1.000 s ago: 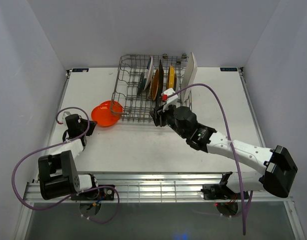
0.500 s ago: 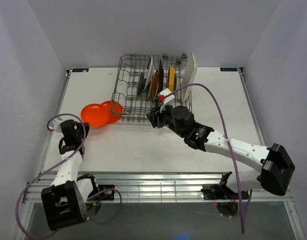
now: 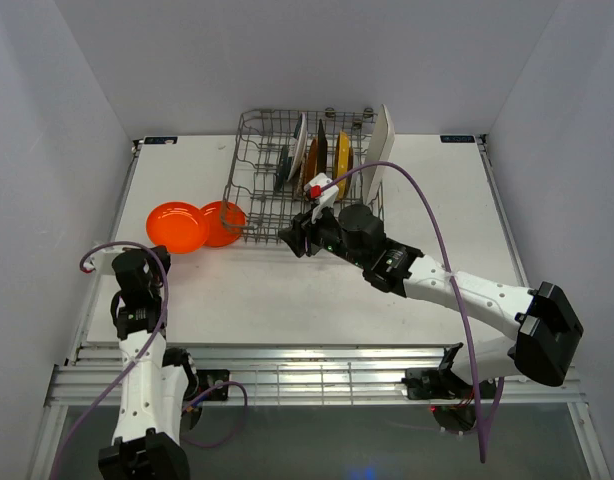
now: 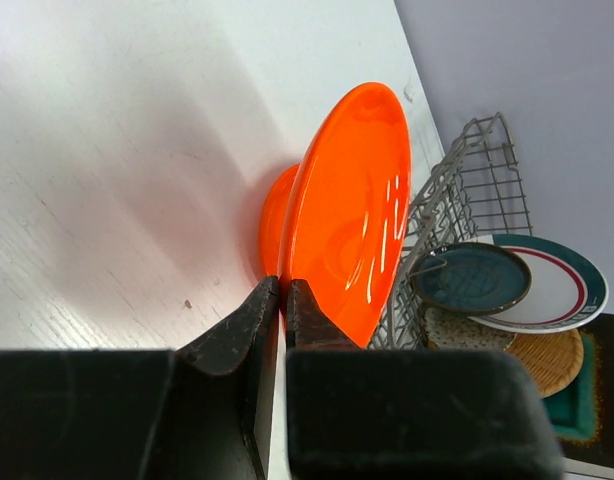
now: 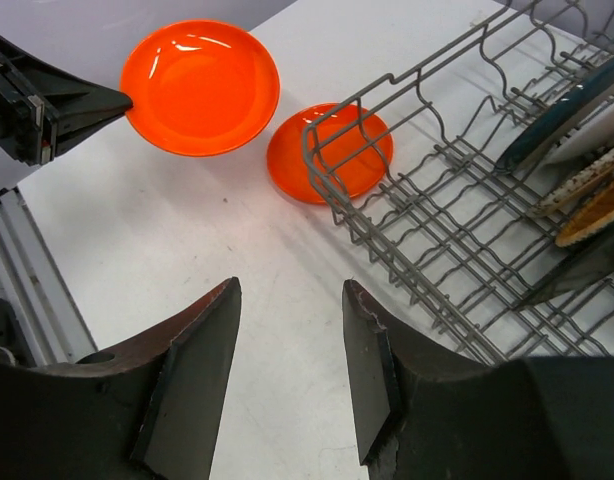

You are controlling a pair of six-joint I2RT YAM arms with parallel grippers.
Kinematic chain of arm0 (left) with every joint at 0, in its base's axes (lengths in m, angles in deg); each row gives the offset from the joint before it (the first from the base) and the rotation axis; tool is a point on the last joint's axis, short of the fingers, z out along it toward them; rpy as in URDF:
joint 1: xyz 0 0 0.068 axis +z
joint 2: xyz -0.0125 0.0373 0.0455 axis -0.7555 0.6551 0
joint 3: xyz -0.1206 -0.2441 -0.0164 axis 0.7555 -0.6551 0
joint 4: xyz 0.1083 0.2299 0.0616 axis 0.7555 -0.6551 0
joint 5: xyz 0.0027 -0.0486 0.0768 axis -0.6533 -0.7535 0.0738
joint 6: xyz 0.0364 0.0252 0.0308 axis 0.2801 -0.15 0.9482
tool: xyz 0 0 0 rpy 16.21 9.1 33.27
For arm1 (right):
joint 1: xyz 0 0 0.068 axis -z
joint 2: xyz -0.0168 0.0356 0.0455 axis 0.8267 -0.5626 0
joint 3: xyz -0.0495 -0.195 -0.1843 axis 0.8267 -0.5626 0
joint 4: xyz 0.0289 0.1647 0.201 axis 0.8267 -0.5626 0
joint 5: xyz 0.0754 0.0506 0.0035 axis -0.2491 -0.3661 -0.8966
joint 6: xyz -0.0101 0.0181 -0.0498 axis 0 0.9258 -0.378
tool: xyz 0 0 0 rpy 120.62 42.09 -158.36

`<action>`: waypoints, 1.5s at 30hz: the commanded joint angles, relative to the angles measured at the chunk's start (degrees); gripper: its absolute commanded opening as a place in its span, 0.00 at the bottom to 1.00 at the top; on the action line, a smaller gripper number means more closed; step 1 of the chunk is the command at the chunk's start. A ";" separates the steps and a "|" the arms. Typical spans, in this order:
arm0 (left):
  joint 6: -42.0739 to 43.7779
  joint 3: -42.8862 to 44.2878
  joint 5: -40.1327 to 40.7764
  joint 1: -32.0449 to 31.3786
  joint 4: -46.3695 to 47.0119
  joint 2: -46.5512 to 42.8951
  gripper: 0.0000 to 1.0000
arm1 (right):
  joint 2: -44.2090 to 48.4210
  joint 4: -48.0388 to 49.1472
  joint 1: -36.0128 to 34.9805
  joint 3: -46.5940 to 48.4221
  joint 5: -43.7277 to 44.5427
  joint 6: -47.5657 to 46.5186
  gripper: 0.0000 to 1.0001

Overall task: Load the plates into the dish rack
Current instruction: Pick up the plate at the center of the board, then insert the plate into the dish rack.

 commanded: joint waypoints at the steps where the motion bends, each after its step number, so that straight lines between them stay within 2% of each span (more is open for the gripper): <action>1: 1.30 3.27 3.03 0.46 -3.64 -3.69 0.00 | -1.53 0.99 0.48 4.67 -4.28 1.95 0.51; 10: 1.13 1.43 -3.29 0.37 -2.07 -11.78 0.00 | -7.95 5.11 7.33 7.58 -23.26 11.87 0.52; 14: 1.30 0.47 -6.02 0.37 0.13 -14.68 0.00 | -9.80 11.00 11.20 6.00 -31.25 17.67 0.67; 16: 1.22 -0.06 -10.23 0.37 0.83 -15.21 0.00 | -10.85 13.03 11.91 5.65 -32.23 19.61 0.71; 22: 0.69 -1.91 -18.57 0.37 5.32 -15.13 0.00 | -12.43 16.10 12.44 5.91 -34.52 21.46 0.71; 29: -2.30 -6.20 -29.29 0.46 16.10 -11.97 0.00 | -15.51 18.83 12.79 7.06 -36.63 24.27 0.72; 35: -3.00 -8.76 -33.09 0.37 20.87 -11.96 0.00 | -16.48 18.83 12.79 6.70 -35.58 24.10 0.77; 45: -5.02 -11.57 -38.27 0.37 21.93 -16.88 0.00 | -18.59 18.83 12.79 5.83 -32.85 23.40 0.86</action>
